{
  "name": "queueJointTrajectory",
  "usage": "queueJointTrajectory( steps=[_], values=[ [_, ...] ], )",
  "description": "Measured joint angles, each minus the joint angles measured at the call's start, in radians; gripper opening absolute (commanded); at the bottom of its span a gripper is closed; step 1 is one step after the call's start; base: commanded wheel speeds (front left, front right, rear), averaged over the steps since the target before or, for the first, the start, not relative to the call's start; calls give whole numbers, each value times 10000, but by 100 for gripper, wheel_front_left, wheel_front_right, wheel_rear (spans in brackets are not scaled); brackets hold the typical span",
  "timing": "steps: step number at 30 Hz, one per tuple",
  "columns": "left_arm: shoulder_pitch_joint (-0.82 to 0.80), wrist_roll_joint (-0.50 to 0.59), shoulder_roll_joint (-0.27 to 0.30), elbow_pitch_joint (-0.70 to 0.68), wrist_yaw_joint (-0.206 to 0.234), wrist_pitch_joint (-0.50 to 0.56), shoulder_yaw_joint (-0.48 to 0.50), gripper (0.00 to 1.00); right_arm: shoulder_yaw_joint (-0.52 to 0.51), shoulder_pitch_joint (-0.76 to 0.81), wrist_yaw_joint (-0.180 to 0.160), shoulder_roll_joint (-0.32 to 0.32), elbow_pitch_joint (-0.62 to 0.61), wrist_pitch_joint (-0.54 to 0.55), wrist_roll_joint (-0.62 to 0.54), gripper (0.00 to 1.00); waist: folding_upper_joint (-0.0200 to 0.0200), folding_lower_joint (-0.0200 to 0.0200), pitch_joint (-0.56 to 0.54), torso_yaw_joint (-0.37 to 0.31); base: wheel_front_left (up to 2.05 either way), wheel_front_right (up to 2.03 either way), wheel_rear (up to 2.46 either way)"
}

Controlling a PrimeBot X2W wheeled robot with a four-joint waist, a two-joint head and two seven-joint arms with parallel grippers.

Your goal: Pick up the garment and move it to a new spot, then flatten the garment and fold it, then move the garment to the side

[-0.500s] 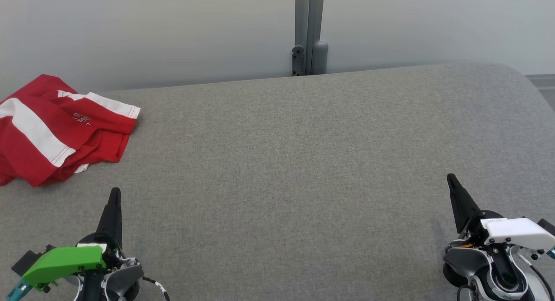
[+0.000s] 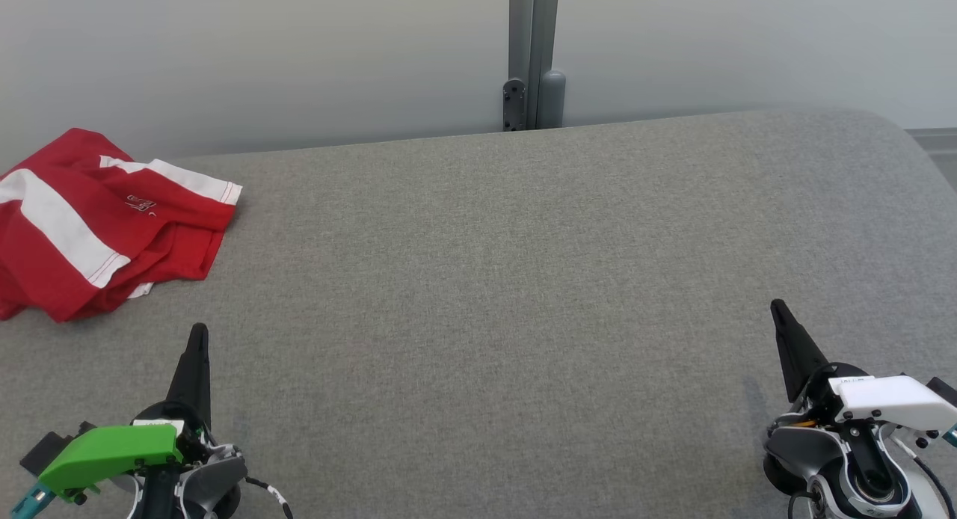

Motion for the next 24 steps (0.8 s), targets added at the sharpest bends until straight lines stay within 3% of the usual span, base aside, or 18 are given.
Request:
queueJointTrajectory(
  steps=[8, 9, 10, 11, 24],
  values=[
    [0, 0, 0, 0, 0, 0, 0, 0, 0, 0, -2, 0, 0, 0, 0, 0, 0, 0, 0, 0, 0, 0, 0],
    [12, 0, -8, 36, 2, -8, -2, 100, 0, 10, -2, 8, 42, 0, 2, 100, 0, 0, 0, 0, 0, 0, 0],
    [63, 0, -25, 115, 6, -8, -12, 0, 6, 44, -2, 31, 111, -2, 2, 0, 0, 0, 0, 0, 0, 0, 0],
    [144, 0, -46, 209, 6, -8, -19, 100, 12, 104, -4, 61, 205, -2, 2, 100, 0, 0, 0, 0, 0, 0, 0],
    [575, 155, -115, 288, 44, -485, -499, 100, 351, 462, -4, 151, 357, -474, -188, 100, 0, 0, -3, -6, 0, 0, 0]
  ],
)
